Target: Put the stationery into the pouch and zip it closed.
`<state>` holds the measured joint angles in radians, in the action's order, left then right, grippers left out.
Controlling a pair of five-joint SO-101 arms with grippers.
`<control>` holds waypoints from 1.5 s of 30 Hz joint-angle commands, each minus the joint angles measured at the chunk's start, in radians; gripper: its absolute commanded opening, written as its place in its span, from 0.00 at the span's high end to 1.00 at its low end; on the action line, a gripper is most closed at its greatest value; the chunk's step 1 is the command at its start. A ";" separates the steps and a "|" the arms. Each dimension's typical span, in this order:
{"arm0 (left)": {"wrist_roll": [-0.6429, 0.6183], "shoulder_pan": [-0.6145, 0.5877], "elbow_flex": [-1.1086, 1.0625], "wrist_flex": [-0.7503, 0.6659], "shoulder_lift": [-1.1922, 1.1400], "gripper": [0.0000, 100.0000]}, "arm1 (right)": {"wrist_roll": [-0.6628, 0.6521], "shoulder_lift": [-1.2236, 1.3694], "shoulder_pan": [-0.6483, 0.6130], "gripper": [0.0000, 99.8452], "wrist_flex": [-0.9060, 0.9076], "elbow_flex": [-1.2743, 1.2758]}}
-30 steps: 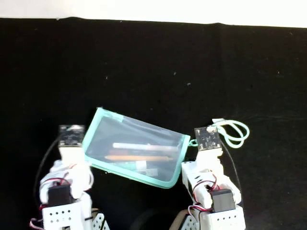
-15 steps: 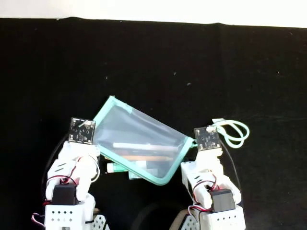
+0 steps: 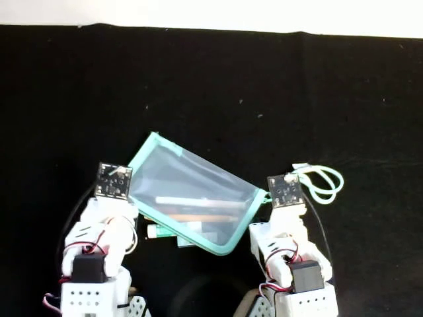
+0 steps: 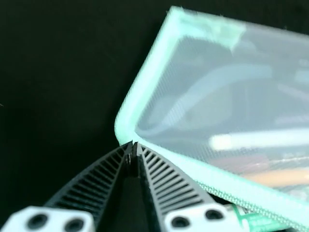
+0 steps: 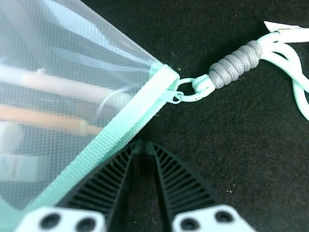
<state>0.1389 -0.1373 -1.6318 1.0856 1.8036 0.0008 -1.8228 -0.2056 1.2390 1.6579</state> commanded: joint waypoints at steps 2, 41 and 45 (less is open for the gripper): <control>-0.005 -0.085 0.104 -0.032 0.007 0.99 | -0.003 -0.007 -0.005 0.99 -0.010 0.142; -0.005 -0.096 0.682 0.229 -0.004 0.99 | -0.086 0.005 0.035 0.99 0.209 -0.642; -0.005 -0.096 0.760 0.242 -0.051 0.99 | -0.084 0.022 0.035 0.99 0.217 -0.719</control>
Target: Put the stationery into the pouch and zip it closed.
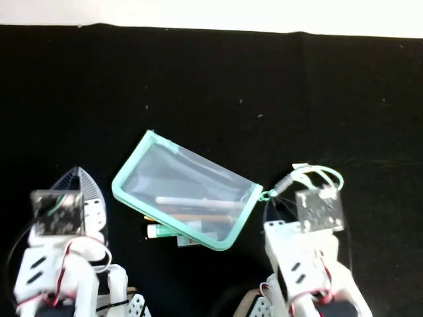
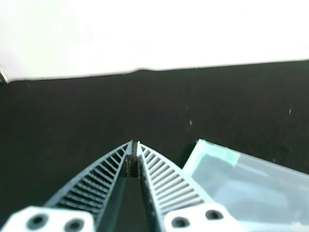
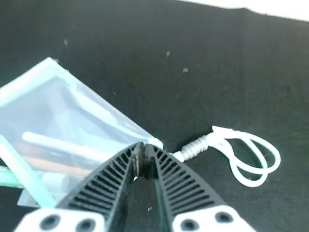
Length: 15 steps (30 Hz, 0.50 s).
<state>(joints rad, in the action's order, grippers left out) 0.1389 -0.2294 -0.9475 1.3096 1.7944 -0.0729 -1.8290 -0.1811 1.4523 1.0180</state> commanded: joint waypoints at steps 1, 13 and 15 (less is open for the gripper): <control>-0.005 0.004 0.107 0.029 -0.074 0.99 | -0.011 0.053 0.010 0.99 0.004 -0.107; 0.006 0.176 0.440 0.060 -0.473 0.99 | -0.009 0.588 0.008 0.99 0.108 -0.582; 0.087 0.176 0.441 0.060 -0.522 0.99 | -0.011 0.662 0.008 0.99 0.160 -0.645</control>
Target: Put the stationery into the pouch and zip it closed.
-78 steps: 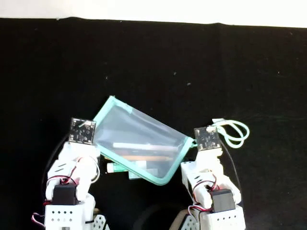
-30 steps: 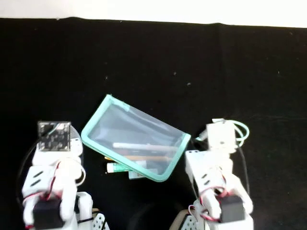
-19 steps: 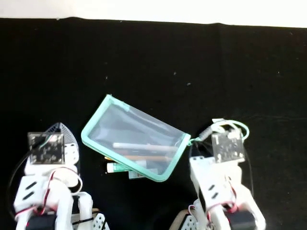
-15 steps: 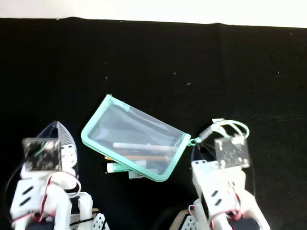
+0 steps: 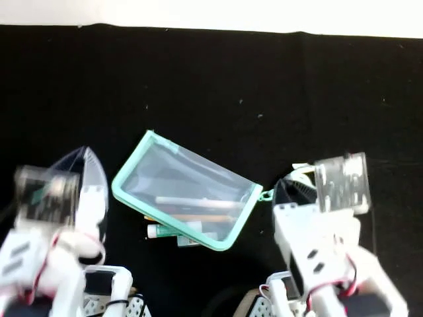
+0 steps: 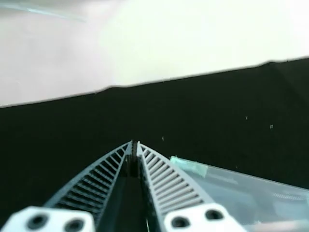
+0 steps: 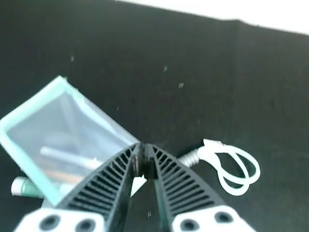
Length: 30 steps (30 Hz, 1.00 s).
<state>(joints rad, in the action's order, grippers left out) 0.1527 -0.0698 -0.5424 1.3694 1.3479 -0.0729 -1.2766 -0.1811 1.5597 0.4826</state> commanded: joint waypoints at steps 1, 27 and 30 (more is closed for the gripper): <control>0.123 0.016 0.036 0.003 -0.101 0.99 | -0.009 0.145 0.008 0.99 0.077 -0.139; 0.198 -0.298 0.028 0.071 -0.611 0.70 | -0.008 0.633 0.206 0.82 0.091 -0.331; 0.198 -0.300 0.027 0.072 -0.630 0.70 | -0.008 0.737 0.326 0.83 0.045 -0.331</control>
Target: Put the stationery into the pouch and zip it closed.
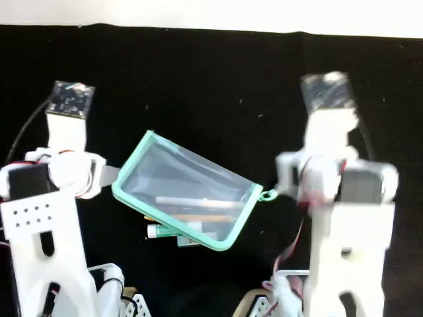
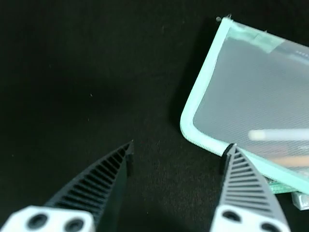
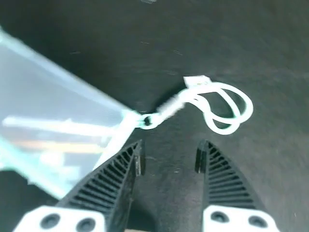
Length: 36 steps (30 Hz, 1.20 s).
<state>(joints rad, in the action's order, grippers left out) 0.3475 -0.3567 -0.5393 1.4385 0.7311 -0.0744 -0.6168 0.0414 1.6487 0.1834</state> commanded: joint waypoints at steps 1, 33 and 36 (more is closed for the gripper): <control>0.003 -0.013 0.018 0.003 -0.019 0.70 | -0.005 0.117 0.134 0.83 -0.056 -0.031; 0.005 -0.008 -0.056 0.002 -0.053 0.70 | 0.152 0.820 0.371 0.83 -0.360 -0.042; 0.005 -0.008 -0.056 0.002 -0.053 0.70 | 0.152 0.851 0.369 0.83 -0.384 -0.042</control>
<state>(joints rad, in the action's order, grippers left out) 0.3475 -0.3567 -0.5976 1.4385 0.6805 0.0652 0.2286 0.4112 1.2866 0.1834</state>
